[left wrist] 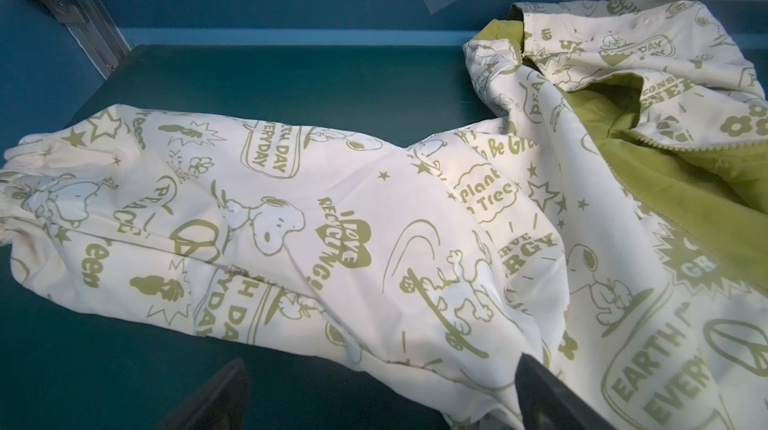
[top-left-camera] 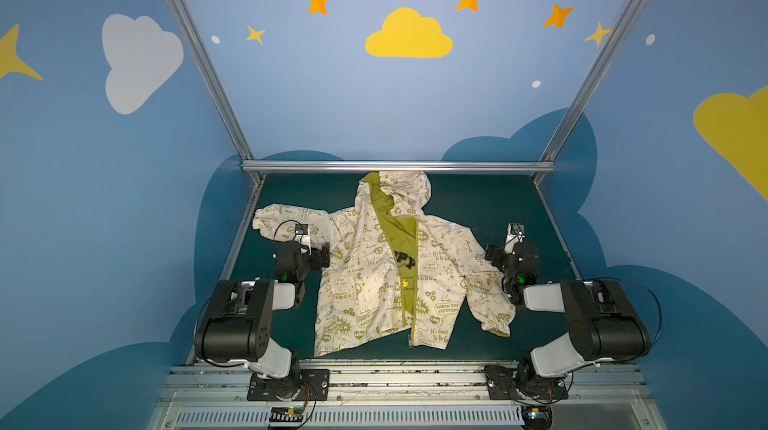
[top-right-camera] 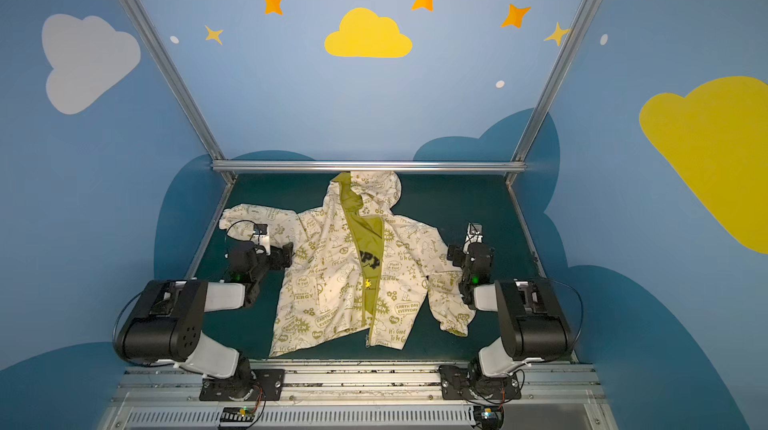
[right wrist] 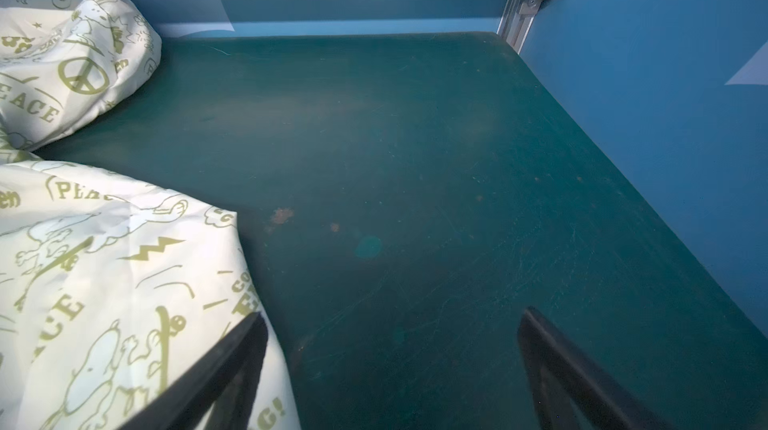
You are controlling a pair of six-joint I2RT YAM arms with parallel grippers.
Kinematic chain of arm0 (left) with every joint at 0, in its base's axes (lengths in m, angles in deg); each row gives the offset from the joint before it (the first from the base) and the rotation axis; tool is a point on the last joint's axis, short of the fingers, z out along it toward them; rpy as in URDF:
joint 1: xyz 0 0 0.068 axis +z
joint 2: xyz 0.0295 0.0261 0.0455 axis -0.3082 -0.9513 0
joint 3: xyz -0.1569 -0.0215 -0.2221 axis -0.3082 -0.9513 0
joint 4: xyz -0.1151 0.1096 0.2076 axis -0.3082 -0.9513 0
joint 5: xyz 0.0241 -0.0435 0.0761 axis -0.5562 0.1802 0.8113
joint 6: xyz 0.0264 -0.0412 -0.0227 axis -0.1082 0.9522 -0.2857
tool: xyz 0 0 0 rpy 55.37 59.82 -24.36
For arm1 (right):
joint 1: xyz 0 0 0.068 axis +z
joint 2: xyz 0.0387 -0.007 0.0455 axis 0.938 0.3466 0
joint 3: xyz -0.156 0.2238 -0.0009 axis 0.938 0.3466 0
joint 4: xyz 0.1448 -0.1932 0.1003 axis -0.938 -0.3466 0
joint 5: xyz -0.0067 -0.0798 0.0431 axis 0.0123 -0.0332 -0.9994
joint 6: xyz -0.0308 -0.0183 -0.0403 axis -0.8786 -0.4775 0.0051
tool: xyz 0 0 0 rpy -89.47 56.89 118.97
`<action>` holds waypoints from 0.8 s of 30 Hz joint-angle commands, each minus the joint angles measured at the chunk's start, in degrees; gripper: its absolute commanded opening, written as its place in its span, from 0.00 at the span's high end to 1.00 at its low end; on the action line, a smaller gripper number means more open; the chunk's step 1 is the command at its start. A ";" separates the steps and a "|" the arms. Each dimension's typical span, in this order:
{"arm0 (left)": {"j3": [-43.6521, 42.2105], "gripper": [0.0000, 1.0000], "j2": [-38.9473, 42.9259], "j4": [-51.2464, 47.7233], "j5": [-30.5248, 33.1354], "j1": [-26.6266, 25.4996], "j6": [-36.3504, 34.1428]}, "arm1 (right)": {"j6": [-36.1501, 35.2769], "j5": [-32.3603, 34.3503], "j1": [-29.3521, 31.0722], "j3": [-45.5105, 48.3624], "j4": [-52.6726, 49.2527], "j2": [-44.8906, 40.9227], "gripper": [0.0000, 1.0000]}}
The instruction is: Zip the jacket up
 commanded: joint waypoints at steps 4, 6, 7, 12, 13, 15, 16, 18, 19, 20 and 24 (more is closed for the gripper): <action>1.23 0.01 0.72 0.05 -0.50 0.23 -0.30 | 0.29 -0.22 -0.12 -0.63 -0.12 -0.74 0.06; 1.25 0.01 0.70 0.04 -0.39 0.22 -0.25 | 0.30 -0.23 -0.20 -0.64 -0.14 -0.75 0.06; 1.32 0.01 0.69 0.01 -0.37 0.33 -0.17 | 0.30 -0.26 -0.12 -0.61 -0.16 -0.75 0.06; 1.30 0.01 0.69 -0.02 -0.46 0.37 -0.14 | 0.30 -0.35 -0.21 -0.61 -0.14 -0.75 0.06; 1.33 0.01 0.69 0.02 -0.46 0.33 -0.13 | 0.30 -0.35 -0.18 -0.61 -0.19 -0.75 0.06; 1.26 0.01 0.64 -0.04 -0.46 0.29 -0.13 | 0.30 -0.40 -0.14 -0.61 -0.18 -0.75 0.06; 1.34 0.01 0.68 -0.04 -0.52 0.32 -0.22 | 0.30 -0.47 -0.15 -0.65 -0.12 -0.74 0.06; 1.27 0.01 0.75 -0.04 -0.55 0.35 -0.36 | 0.31 -0.44 -0.16 -0.63 -0.18 -0.75 0.06; 1.33 0.01 0.74 -0.04 -0.55 0.31 -0.33 | 0.30 -0.44 -0.20 -0.65 -0.18 -0.75 0.06; 1.26 0.01 0.72 -0.04 -0.56 0.36 -0.34 | 0.30 -0.40 -0.20 -0.67 -0.18 -0.74 0.06; 1.29 0.01 0.69 -0.04 -0.55 0.31 -0.22 | 0.30 -0.46 -0.14 -0.61 -0.16 -0.75 0.06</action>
